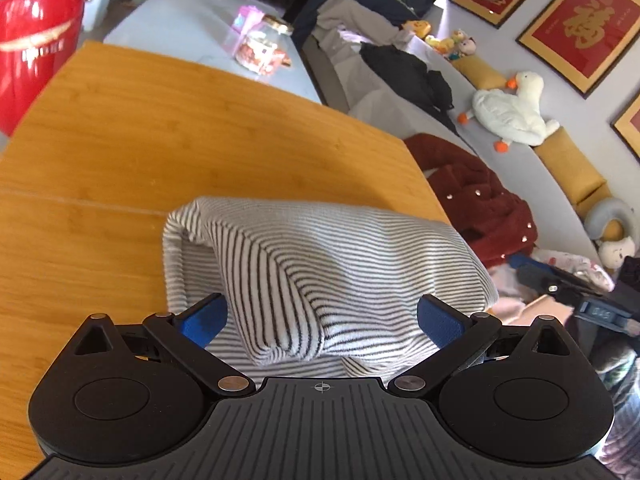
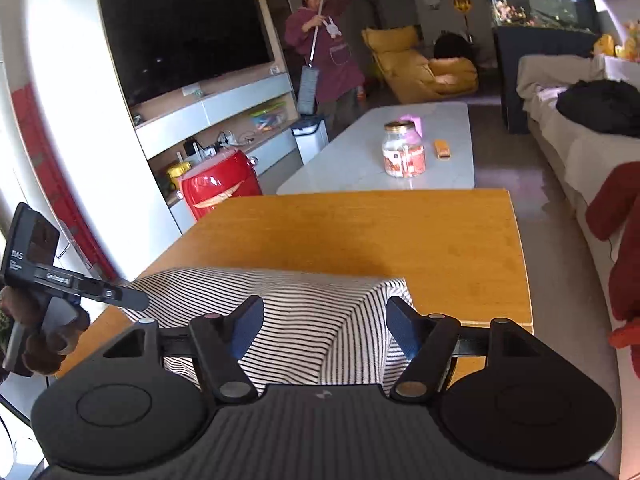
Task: Fold clothes
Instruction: 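Grasp the folded shirt with the right tool while the left tool grasps its other end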
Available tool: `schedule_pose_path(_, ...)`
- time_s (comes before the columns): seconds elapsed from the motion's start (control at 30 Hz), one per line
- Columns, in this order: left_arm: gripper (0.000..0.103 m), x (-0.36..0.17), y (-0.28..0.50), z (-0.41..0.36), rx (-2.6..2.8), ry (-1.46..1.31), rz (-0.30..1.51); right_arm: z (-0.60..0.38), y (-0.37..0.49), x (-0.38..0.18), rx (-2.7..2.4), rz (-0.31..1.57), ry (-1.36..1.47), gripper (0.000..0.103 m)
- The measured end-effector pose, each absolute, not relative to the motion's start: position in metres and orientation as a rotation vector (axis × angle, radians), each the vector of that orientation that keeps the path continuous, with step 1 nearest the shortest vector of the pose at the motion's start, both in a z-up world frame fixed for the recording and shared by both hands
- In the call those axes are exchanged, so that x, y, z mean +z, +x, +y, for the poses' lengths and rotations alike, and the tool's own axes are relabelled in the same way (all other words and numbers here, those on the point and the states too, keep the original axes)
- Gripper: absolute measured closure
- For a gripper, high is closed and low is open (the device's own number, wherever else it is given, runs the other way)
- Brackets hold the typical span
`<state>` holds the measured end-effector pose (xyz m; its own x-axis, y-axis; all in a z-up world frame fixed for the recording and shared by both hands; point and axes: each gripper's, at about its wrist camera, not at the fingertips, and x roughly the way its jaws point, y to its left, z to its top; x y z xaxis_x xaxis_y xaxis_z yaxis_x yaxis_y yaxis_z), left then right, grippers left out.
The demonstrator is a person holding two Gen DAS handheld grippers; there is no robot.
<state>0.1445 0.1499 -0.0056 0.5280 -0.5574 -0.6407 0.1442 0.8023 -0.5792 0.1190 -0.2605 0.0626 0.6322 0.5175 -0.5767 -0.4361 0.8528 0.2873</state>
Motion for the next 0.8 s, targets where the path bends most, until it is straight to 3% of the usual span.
schedule_pose_path(0.07, 0.005, -0.017, 0.154, 0.151, -0.462, -0.566, 0.952, -0.255, 0.137, 0.04, 0.538, 0.772, 0.152, 0.034)
schedule_pose_path(0.13, 0.019, -0.027, 0.166, 0.155, -0.472, -0.633, 0.963, -0.248, 0.151, 0.018, 0.54, 0.814, 0.173, 0.035)
schedule_pose_path(0.2, 0.041, -0.037, 0.181, 0.156, -0.475, -0.675, 0.978, -0.236, 0.16, 0.008, 0.56, 0.807, 0.162, 0.048)
schedule_pose_path(0.23, 0.044, -0.04, 0.189, 0.155, -0.471, -0.674, 0.981, -0.23, 0.165, 0.006, 0.57, 0.791, 0.146, 0.061)
schedule_pose_path(0.3, 0.053, -0.042, 0.208, 0.154, -0.463, -0.66, 0.978, -0.221, 0.184, 0.01, 0.561, 0.767, 0.158, 0.07)
schedule_pose_path(0.43, 0.062, -0.011, 0.245, 0.155, -0.472, -0.625, 0.884, -0.214, 0.215, 0.026, 0.547, 0.714, 0.182, 0.077)
schedule_pose_path(0.6, 0.062, 0.033, 0.221, 0.145, -0.538, -0.515, 0.786, -0.232, 0.208, 0.054, 0.586, 0.647, 0.215, 0.078)
schedule_pose_path(0.8, 0.061, 0.01, 0.164, 0.127, -0.596, -0.514, 0.828, -0.248, 0.177, 0.043, 0.609, 0.689, 0.189, 0.078)
